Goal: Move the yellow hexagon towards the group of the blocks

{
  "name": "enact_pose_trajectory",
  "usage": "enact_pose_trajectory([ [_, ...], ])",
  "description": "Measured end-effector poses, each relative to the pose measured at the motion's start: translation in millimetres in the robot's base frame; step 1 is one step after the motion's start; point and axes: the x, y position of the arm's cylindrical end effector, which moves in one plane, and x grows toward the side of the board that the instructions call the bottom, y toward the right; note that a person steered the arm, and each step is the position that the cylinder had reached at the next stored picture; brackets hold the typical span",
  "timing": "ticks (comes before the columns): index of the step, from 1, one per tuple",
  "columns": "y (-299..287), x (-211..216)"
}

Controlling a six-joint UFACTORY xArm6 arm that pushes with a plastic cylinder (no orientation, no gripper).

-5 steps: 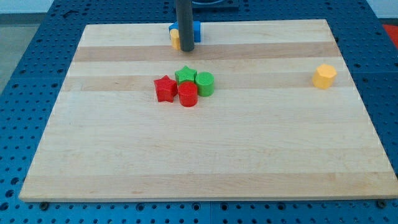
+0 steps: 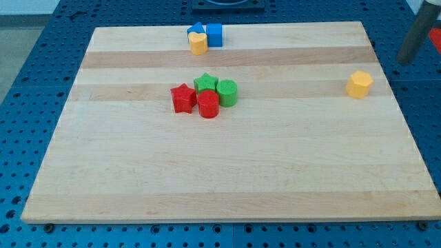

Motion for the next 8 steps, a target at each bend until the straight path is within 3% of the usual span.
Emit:
enact_pose_trajectory([
  [1, -0.3, 8.4],
  [3, -3.5, 90.8],
  [7, -146.8, 38.6],
  [8, -124.4, 38.6],
])
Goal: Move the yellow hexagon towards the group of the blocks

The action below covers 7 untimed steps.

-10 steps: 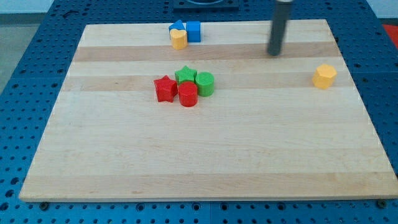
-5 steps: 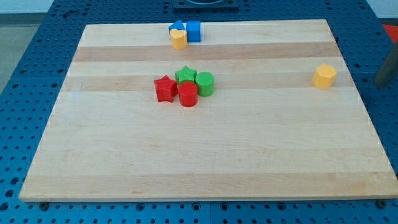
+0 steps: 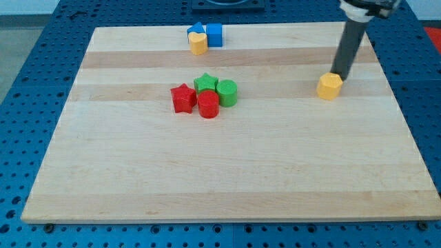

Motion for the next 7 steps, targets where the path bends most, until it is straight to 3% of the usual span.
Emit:
enact_pose_trajectory([
  [1, 35.9, 13.1],
  [2, 32.9, 48.9],
  [3, -13.7, 69.7],
  [5, -59.1, 13.9],
  [7, -23.9, 24.8],
])
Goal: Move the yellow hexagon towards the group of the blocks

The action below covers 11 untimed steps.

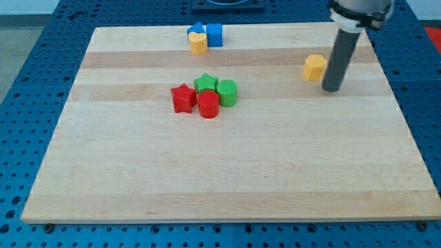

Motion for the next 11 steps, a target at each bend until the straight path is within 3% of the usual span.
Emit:
enact_pose_trajectory([
  [2, -10.6, -41.4],
  [4, -130.3, -64.1],
  [6, -139.4, -55.0],
  [8, -190.0, -47.1],
  [11, -254.3, -87.5],
])
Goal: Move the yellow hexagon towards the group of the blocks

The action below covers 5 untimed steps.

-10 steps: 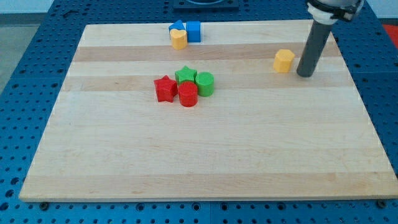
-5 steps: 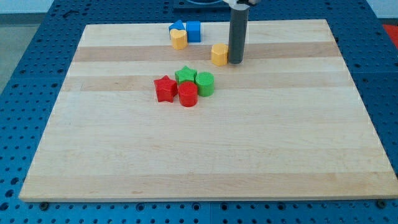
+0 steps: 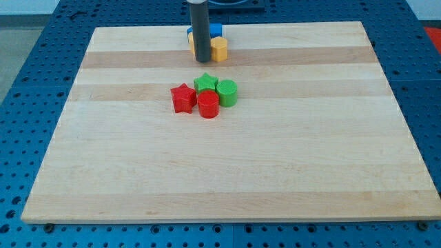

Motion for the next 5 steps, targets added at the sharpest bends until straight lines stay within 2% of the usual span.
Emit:
enact_pose_trajectory([
  [1, -5.1, 17.1],
  [2, 15.6, 20.9],
  [3, 43.2, 20.9],
  [5, 49.5, 13.8],
])
